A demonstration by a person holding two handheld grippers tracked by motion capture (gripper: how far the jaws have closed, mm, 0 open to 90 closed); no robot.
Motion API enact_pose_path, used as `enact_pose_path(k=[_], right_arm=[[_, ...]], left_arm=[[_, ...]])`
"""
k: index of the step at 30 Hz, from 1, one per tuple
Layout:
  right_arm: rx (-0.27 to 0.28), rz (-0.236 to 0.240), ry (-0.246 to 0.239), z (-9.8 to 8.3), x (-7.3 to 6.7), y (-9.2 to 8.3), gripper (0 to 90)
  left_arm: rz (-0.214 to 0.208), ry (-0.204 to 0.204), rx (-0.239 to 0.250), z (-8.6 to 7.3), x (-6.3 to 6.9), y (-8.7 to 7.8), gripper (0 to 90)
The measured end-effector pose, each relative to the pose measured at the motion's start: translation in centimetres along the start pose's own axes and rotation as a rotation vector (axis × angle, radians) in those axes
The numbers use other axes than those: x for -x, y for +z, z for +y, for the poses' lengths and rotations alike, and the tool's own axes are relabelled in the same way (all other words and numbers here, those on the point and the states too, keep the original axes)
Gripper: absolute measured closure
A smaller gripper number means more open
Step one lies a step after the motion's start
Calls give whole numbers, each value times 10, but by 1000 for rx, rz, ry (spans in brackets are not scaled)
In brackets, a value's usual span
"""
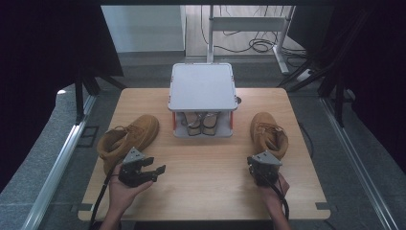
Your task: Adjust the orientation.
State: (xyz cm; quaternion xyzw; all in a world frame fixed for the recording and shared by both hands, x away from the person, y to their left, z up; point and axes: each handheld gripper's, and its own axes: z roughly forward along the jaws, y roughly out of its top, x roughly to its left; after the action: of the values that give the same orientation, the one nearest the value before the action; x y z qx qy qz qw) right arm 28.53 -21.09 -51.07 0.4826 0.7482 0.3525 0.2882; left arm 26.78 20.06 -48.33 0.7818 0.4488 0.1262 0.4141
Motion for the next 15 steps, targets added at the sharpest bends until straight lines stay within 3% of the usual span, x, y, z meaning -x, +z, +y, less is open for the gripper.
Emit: enact_pose_path(k=[6,15], right_arm=[[-2,-40,-8,-2,4,-2,899],[5,-22,5,-6,7,-6,899]], left_arm=[[-5,-5,-12,-1,-1,0,375],[-3,-13,-32,-3,-3,1,372]])
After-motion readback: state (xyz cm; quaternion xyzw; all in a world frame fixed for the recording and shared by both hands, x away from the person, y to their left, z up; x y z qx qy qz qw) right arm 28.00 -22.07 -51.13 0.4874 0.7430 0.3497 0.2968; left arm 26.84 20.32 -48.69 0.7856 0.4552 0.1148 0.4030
